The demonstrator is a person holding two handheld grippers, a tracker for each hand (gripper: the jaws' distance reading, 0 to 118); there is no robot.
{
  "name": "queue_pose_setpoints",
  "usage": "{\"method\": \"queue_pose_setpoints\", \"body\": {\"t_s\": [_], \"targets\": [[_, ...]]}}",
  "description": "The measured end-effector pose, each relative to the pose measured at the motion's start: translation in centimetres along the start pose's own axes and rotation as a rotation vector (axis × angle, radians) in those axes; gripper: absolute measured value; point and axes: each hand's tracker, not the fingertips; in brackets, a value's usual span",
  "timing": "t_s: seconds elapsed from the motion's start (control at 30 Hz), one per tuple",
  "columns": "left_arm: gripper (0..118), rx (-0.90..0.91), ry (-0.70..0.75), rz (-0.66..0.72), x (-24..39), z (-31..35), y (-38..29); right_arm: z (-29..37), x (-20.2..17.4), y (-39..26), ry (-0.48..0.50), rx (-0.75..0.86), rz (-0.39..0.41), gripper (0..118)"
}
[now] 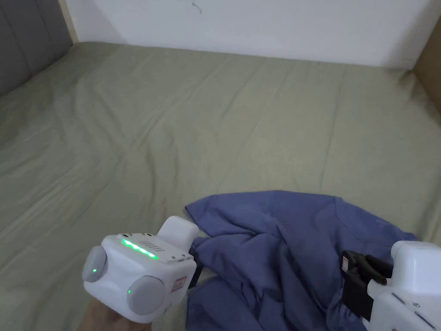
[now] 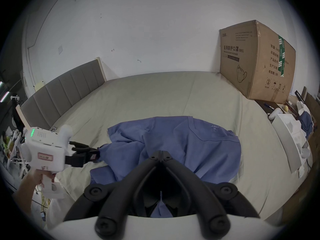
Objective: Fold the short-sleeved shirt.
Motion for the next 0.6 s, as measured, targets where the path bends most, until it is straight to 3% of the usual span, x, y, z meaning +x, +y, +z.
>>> {"method": "queue_pose_setpoints", "body": {"t_s": [0.1, 0.2, 0.3, 0.33, 0.37, 0.4, 0.43, 0.47, 0.53, 0.6], "targets": [[0, 0.004, -0.041, 0.052, -0.7, 0.9, -0.2, -1.0, 0.6, 1.0, 0.021, -0.006, -0.014, 0], [0, 0.014, -0.038, 0.062, -1.3, 1.4, -0.1, -3.4, 0.8, 3.4, 0.13, -0.049, -0.024, 0], [0, 0.029, -0.029, 0.06, -1.1, 1.8, 0.1, -8.2, 0.3, 6.4, 0.264, -0.146, 0.025, 0], [0, 0.038, -0.035, 0.062, -1.0, 2.0, 0.1, -10.1, -0.2, 7.4, 0.29, -0.168, 0.056, 5], [0, 0.04, -0.039, 0.063, -0.9, 2.2, 0.1, -12.1, -0.4, 8.3, 0.3, -0.195, 0.091, 28], [0, 0.041, -0.041, 0.062, -0.9, 2.3, 0.1, -13.7, -0.6, 8.9, 0.292, -0.219, 0.115, 71], [0, 0.041, -0.044, 0.062, -1.0, 2.3, 0.1, -15.9, -0.8, 9.6, 0.287, -0.268, 0.159, 94], [0, 0.036, -0.046, 0.068, -1.0, 2.3, 0.1, -17.8, -0.9, 10.1, 0.255, -0.297, 0.16, 101], [0, 0.03, -0.057, 0.067, -1.0, 2.3, 0.0, -20.6, -0.7, 11.0, 0.227, -0.32, 0.189, 101], [0, 0.019, -0.063, 0.071, -1.2, 2.1, -0.1, -23.4, -0.8, 11.6, 0.217, -0.395, 0.282, 101]]}}
